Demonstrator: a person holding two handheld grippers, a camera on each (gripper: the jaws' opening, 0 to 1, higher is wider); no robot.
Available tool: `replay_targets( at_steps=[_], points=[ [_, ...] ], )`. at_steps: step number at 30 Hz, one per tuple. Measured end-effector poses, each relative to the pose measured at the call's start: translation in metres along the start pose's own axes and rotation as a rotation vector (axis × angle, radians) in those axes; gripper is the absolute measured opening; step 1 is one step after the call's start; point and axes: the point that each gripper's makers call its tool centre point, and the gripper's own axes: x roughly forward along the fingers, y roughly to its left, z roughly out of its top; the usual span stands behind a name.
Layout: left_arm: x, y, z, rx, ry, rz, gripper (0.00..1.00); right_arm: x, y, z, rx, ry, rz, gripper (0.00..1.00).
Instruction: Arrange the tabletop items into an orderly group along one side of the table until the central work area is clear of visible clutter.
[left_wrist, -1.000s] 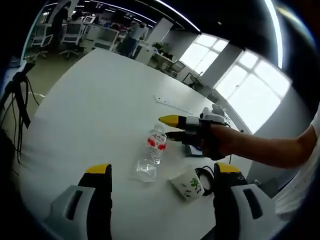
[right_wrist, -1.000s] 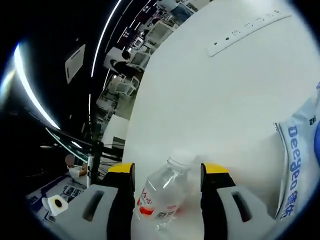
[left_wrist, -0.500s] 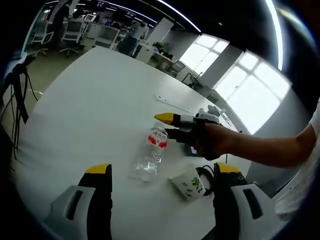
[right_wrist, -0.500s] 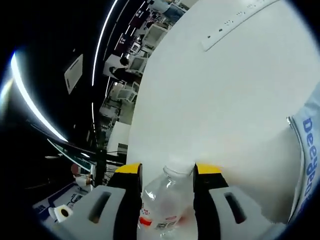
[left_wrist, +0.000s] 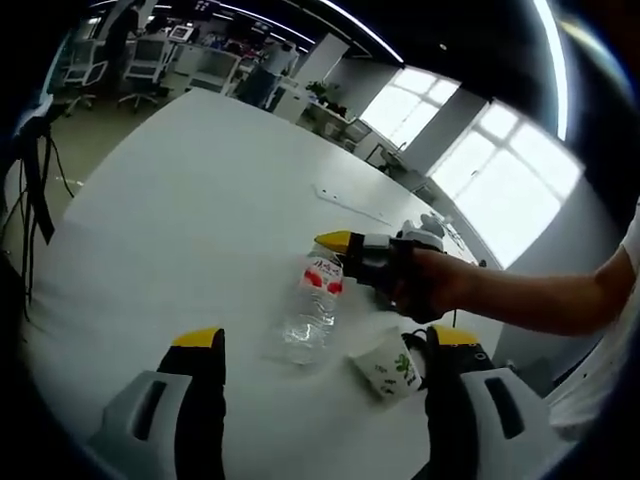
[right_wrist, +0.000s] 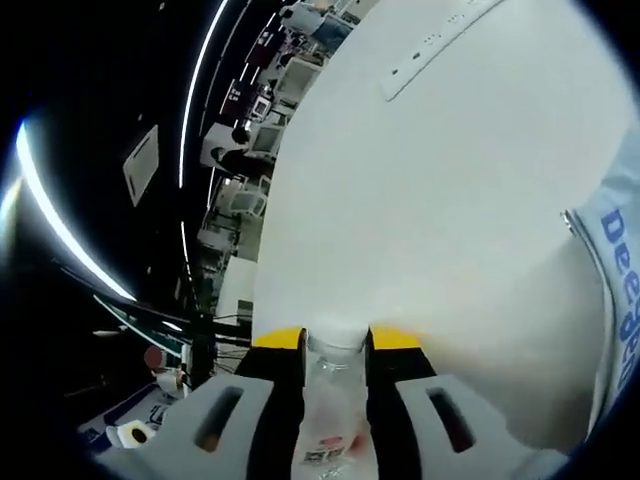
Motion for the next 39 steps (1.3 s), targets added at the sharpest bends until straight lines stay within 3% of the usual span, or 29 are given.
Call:
replay_targets(
  at_steps=[12,21,29,39],
  points=[
    [0.012,0.005,0.006,0.021,0.007,-0.023,0.82,0.005,0.012,0.002,-0.035,-0.012,0.024,0.19],
    [0.033,0.006,0.026,0.066,0.01,-0.116,0.79,0.002,0.027,0.002,-0.108,-0.01,0.062,0.19],
    [0.066,0.006,0.024,0.144,0.09,-0.204,0.76,-0.001,0.038,0.001,-0.169,-0.011,0.092,0.19],
    [0.094,0.0,0.023,0.154,0.179,-0.346,0.75,-0.004,0.054,-0.001,-0.27,0.001,0.133,0.19]
  ],
)
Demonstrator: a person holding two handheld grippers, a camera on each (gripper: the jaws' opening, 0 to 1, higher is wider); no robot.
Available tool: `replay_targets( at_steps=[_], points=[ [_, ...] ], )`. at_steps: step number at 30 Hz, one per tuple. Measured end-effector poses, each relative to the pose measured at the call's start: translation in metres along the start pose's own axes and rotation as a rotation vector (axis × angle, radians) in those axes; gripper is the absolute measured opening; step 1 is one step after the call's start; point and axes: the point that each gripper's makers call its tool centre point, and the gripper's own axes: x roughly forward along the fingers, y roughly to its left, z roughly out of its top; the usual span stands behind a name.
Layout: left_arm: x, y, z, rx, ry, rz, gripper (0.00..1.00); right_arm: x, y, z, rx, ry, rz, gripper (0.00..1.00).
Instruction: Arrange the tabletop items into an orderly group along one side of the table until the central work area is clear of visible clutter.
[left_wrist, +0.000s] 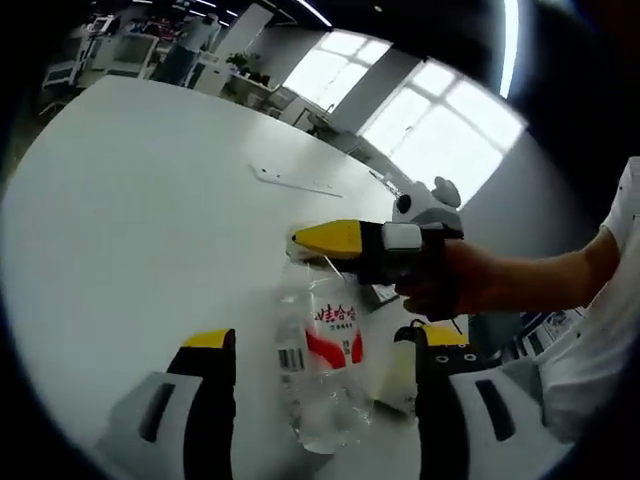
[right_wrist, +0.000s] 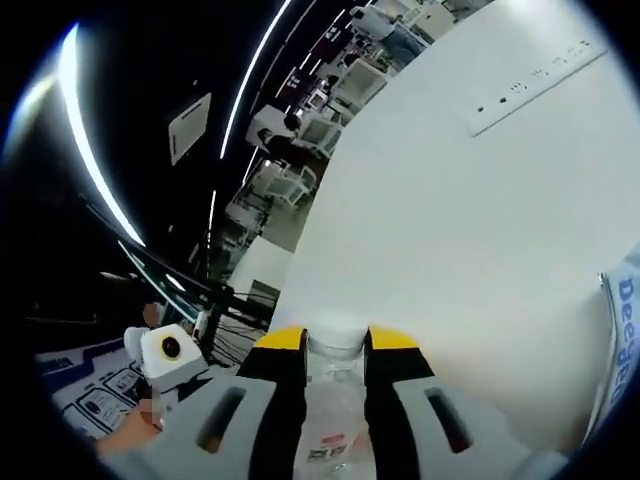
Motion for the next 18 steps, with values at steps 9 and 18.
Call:
replay_targets(
  at_steps=[9,18],
  points=[
    [0.012,-0.002,-0.008,-0.038,0.031,-0.086,0.73,-0.001,0.015,-0.001,-0.084,0.019,0.028,0.19],
    [0.018,-0.012,-0.02,-0.052,0.084,-0.172,0.65,-0.002,0.029,-0.003,-0.174,0.038,0.066,0.19]
  ],
)
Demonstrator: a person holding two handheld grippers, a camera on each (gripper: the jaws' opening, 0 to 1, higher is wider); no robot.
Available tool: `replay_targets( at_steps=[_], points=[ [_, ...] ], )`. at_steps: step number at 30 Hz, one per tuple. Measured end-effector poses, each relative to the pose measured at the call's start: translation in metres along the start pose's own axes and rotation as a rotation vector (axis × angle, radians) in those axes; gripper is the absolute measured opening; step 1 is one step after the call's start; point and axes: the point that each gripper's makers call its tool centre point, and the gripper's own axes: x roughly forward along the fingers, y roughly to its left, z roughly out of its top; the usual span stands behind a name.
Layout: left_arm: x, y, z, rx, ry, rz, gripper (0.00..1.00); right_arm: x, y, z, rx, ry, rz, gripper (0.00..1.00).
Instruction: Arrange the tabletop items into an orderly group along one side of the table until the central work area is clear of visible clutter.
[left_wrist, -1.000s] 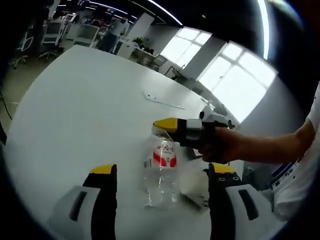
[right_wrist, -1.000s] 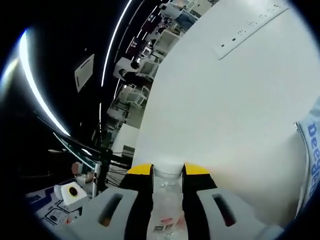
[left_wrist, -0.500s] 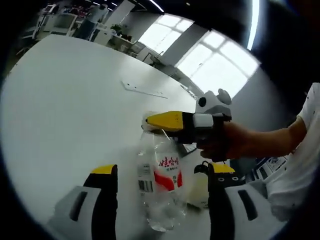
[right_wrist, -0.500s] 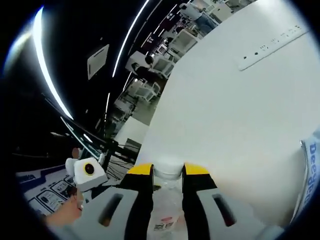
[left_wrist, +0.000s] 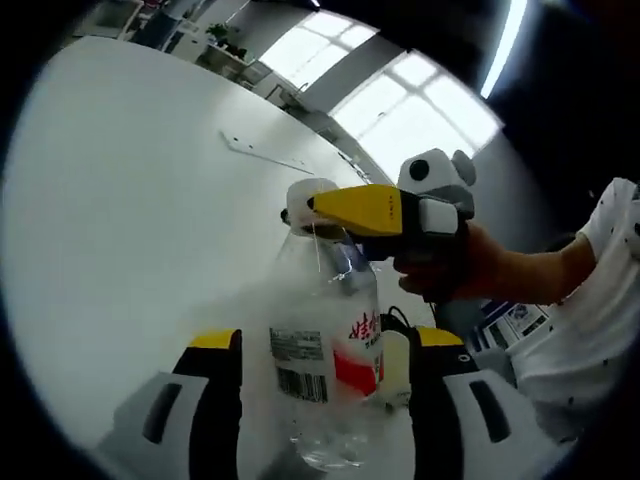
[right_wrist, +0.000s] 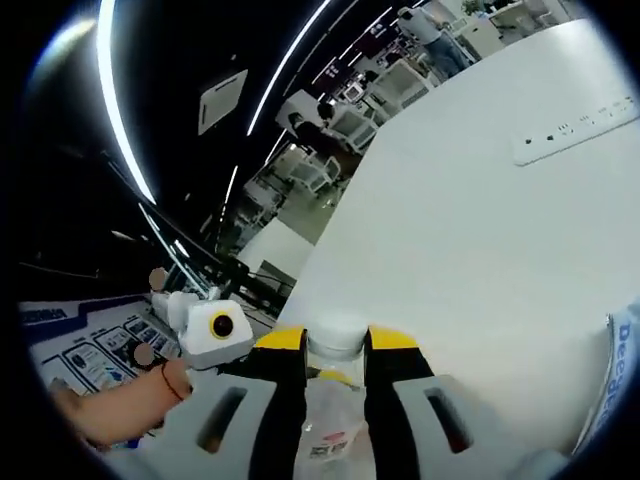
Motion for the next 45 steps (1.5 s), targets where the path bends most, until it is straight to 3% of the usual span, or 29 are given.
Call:
replay_targets(
  at_steps=[6,8,9,17,28,33,40,45],
  points=[
    [0.002,-0.006,0.0,-0.009,0.01,-0.043,0.54,0.0,0.014,-0.001,-0.058,0.015,0.027,0.19],
    [0.003,-0.011,-0.004,0.043,0.042,-0.057,0.49,0.0,0.019,-0.001,-0.083,0.023,0.03,0.19],
    [0.005,-0.018,-0.001,0.051,0.027,-0.089,0.45,0.0,0.021,-0.001,-0.095,0.025,0.034,0.19],
    [-0.002,-0.02,-0.001,0.137,0.039,-0.046,0.43,-0.004,0.039,0.002,-0.181,0.023,0.045,0.19],
    [-0.002,-0.02,0.014,0.26,0.032,-0.008,0.42,-0.013,0.062,0.009,-0.395,0.032,0.059,0.18],
    [0.0,-0.025,0.026,0.333,0.007,0.002,0.42,-0.022,0.069,0.017,-0.491,0.009,0.065,0.19],
    [0.005,-0.031,0.042,0.466,-0.03,0.019,0.42,-0.035,0.081,0.029,-0.691,-0.065,0.074,0.19],
    [0.009,-0.033,0.049,0.532,-0.052,0.026,0.42,-0.041,0.083,0.032,-0.75,-0.097,0.063,0.19]
  ],
)
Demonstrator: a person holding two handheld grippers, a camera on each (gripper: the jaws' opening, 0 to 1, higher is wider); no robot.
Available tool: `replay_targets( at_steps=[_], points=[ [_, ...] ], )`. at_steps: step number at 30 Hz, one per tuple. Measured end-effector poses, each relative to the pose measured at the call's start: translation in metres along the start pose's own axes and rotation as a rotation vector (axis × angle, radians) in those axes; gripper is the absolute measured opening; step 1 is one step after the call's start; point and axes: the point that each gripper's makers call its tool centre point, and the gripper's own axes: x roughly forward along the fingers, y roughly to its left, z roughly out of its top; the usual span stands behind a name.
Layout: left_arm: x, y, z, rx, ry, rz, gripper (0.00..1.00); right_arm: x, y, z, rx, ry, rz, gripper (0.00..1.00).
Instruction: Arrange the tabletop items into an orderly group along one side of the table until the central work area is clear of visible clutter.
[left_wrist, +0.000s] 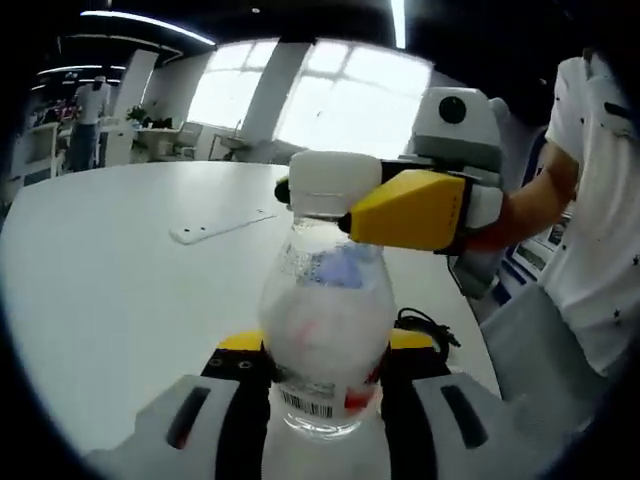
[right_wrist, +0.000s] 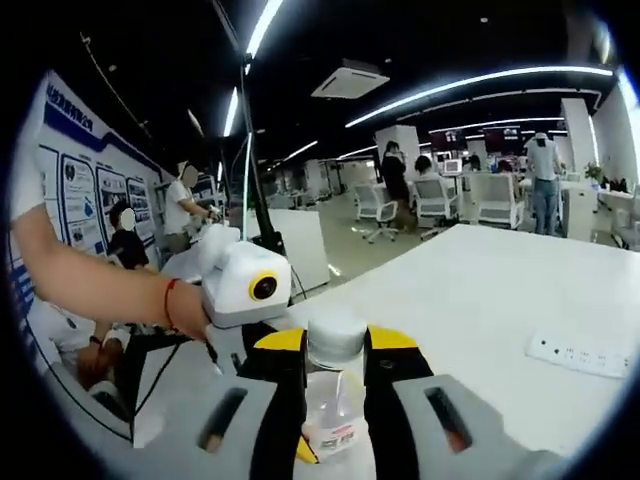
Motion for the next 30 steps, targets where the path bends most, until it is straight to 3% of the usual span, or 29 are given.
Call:
replay_targets(
  at_steps=[4,17,30],
  points=[
    [0.004,0.003,0.008,0.083,-0.017,0.03,0.42,-0.004,0.0,0.005,-0.099,-0.009,-0.011,0.19],
    [0.016,0.008,0.02,0.144,-0.054,0.05,0.42,-0.01,-0.011,0.01,-0.193,-0.005,-0.024,0.19],
    [0.026,0.009,0.02,0.18,-0.057,0.067,0.42,-0.017,-0.013,0.005,-0.264,0.027,-0.021,0.19]
  ],
)
